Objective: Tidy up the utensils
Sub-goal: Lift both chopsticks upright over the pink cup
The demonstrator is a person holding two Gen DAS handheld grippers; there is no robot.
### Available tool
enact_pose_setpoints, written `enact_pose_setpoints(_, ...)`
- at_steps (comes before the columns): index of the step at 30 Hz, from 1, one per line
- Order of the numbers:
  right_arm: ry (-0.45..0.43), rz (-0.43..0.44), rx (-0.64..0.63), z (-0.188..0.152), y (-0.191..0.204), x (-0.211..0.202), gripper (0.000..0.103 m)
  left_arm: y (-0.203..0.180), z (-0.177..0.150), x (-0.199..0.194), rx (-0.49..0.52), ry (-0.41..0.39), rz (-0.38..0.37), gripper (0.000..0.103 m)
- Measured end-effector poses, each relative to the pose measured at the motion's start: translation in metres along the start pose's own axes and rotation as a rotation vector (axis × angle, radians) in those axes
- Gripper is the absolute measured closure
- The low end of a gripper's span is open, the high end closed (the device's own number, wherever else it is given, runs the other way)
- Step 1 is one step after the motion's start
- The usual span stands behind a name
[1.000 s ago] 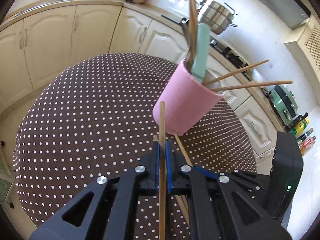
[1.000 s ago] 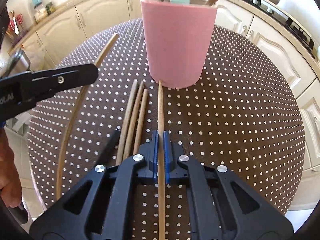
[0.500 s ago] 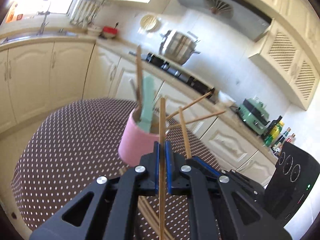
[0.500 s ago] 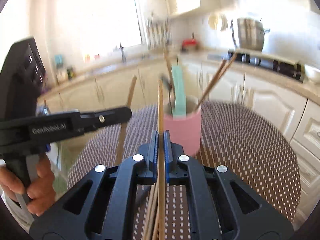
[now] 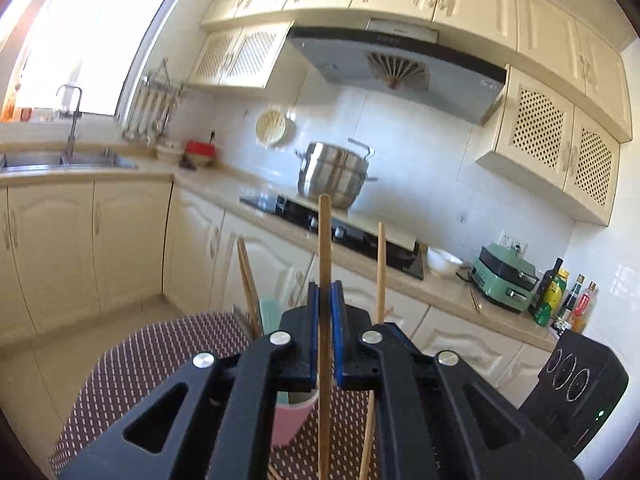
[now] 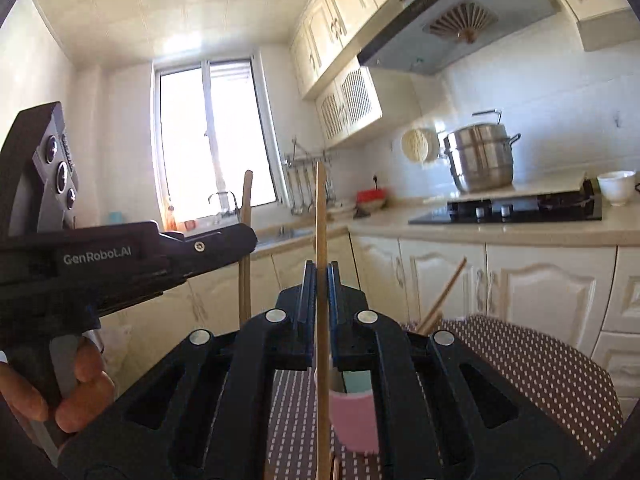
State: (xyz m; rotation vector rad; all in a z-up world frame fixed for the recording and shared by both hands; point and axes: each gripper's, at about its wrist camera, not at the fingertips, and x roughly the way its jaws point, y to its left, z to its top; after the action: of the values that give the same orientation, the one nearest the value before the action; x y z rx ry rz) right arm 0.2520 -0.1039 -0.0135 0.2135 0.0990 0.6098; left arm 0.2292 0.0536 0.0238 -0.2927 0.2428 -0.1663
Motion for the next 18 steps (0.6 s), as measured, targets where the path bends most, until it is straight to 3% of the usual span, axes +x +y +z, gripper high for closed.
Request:
enact_pose_setpoints(11, -0.14, -0.004, 0.049, 0.013, -0.016, 0.042, 0.097, 0.004, 0.033, 0.012, 0.016, -0.209, 0.017, 0.097)
enact_pose_setpoints(18, -0.168, -0.023, 0.036, 0.013, -0.019, 0.06, 0.097, 0.006, 0.039, 0.019, 0.044, -0.303, 0.026, 0.097)
